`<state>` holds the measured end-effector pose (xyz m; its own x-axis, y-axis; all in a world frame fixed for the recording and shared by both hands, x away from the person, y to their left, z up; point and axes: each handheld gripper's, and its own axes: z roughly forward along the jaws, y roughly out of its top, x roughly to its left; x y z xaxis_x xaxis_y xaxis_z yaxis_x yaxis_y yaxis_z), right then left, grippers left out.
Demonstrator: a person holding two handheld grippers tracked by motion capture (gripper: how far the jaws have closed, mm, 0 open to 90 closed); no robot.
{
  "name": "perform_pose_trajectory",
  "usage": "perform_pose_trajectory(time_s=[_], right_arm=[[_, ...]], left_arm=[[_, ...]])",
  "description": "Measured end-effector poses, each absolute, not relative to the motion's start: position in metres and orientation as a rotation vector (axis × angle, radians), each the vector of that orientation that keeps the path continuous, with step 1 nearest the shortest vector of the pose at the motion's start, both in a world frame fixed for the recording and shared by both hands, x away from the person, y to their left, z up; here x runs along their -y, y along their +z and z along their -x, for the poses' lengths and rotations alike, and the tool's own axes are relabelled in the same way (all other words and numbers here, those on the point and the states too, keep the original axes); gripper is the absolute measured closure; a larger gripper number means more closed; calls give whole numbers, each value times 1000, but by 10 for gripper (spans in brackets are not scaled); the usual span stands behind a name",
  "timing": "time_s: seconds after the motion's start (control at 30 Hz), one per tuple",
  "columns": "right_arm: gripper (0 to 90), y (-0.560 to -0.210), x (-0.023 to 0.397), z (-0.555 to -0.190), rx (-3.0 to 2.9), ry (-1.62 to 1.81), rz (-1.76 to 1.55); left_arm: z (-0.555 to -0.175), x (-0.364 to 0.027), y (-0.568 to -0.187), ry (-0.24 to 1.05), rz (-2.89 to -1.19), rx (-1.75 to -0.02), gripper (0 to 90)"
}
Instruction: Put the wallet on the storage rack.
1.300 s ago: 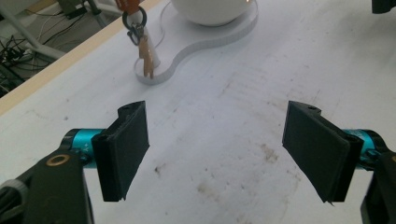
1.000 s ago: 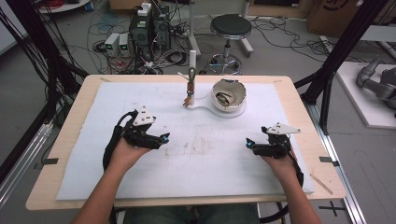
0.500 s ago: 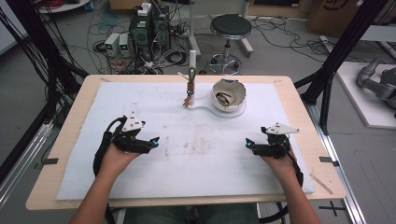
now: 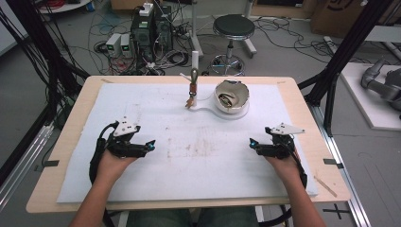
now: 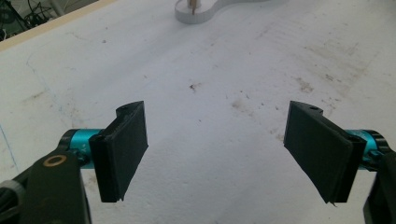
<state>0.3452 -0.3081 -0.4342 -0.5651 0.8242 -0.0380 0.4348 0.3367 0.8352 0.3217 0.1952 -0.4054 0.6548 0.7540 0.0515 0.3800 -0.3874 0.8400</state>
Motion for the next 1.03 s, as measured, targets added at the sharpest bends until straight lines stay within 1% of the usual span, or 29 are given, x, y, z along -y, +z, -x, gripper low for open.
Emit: perform_pose_trajectory(time_s=[1.03], right_arm=[[181, -434, 306, -347, -2154, 1115, -1092]], left_arm=[[-321, -198, -410, 546, -2005, -902, 210]])
